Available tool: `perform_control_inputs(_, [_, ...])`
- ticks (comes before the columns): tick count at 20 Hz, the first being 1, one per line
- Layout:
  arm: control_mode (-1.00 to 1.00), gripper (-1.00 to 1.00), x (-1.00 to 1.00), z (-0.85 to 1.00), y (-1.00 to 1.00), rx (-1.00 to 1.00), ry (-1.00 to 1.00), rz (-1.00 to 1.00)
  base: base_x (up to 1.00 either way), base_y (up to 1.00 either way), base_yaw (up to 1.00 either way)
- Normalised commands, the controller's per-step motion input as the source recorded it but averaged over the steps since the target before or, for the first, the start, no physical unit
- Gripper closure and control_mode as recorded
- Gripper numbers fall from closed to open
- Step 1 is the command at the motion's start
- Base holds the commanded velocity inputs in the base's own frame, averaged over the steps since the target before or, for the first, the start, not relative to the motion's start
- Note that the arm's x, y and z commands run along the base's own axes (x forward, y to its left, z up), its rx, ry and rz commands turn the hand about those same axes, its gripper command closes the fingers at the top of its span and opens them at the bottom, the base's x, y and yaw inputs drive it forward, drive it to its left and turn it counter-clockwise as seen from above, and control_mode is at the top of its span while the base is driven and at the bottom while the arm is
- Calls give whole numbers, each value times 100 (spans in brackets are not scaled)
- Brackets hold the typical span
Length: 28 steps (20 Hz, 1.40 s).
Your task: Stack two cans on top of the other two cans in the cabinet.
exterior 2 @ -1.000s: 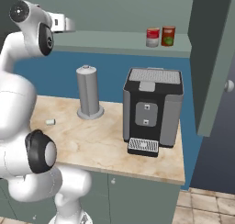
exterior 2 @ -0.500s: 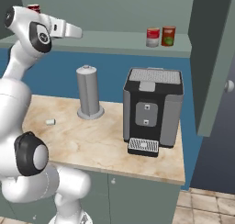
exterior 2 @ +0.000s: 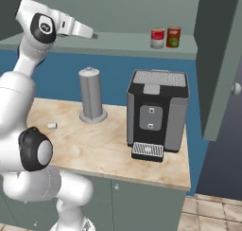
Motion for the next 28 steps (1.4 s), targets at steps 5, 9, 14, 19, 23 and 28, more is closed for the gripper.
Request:
perform_control_inputs(5, [-100,-100,-28,1,-62,0,0,-7,0,0,0])
perform_control_inputs(9, [-100,-100,-29,0,-63,0,0,-1,0,0,0])
perform_control_inputs(14, [-100,-100,-23,-1,-62,5,0,0,0,0,0])
perform_control_inputs(19, [-100,-100,-7,-2,-53,13,0,4,0,0,0])
perform_control_inputs(23, [-100,-100,0,-6,-42,12,5,7,0,0,0])
perform_control_inputs(28, [-100,-100,5,-15,-32,9,5,6,0,0,0])
